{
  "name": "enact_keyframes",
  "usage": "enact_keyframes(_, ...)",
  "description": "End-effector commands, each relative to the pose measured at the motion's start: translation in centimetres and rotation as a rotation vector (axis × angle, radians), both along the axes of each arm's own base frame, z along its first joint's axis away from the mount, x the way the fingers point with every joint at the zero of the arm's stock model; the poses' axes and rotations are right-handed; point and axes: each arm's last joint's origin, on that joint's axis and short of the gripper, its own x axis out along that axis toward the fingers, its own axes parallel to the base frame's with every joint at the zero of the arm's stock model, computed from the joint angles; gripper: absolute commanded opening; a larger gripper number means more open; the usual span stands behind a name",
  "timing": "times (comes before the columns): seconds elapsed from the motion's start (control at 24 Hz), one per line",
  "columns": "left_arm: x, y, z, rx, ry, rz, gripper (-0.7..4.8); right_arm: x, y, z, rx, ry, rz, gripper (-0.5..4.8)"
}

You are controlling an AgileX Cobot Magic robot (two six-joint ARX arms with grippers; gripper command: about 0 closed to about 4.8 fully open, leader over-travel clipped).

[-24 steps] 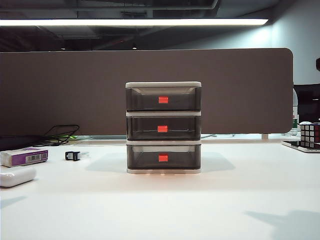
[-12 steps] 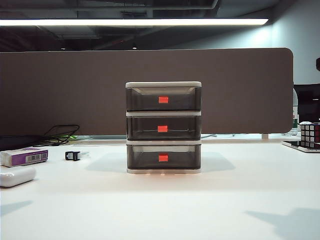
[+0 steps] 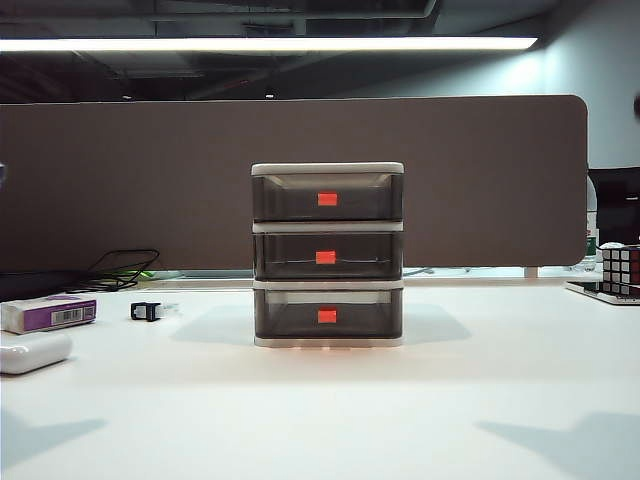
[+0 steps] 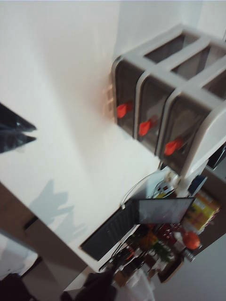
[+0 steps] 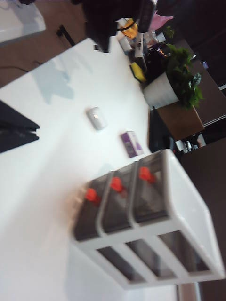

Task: Open the second layer of the drawer on the table, pick up the earphone case on the table and put it in, and finally close the drawer.

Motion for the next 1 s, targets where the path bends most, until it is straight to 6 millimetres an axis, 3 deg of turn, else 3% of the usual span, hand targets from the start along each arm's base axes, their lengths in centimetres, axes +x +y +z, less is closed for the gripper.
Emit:
enact_keyframes(0.04, -0.1, -0.9, -0.1, 0.011, 0.018, 0.035, -0.02, -0.3, 0.0, 1.7, 0.000, -0.065, -0.025, -0.05)
enact_keyframes(0.21, -0.6, -2.5, 0.0, 0.025, 0.019, 0.055, -0.02, -0.8, -0.1, 3.5, 0.001, -0.115, -0.059, -0.05)
enact_keyframes(0.46, -1.3, -3.7, 0.4, -0.002, -0.017, 0.059, -0.01, -0.8, -0.1, 4.0, 0.018, -0.104, -0.066, -0.05)
enact_keyframes(0.63, -1.5, -3.9, 1.9, -0.045, -0.208, -0.012, 0.30, -0.2, -0.1, 4.3, 0.016, -0.063, -0.065, -0.05)
enact_keyframes(0.83, -1.3, -3.9, 1.1, -0.018, -0.093, 0.045, 0.26, 0.6, -0.1, 5.4, -0.002, -0.081, -0.065, -0.05)
enact_keyframes(1.0, -0.9, -4.2, 0.8, 0.037, -0.101, 0.041, 0.31, 1.9, -0.2, 6.1, -0.004, -0.046, -0.066, -0.05)
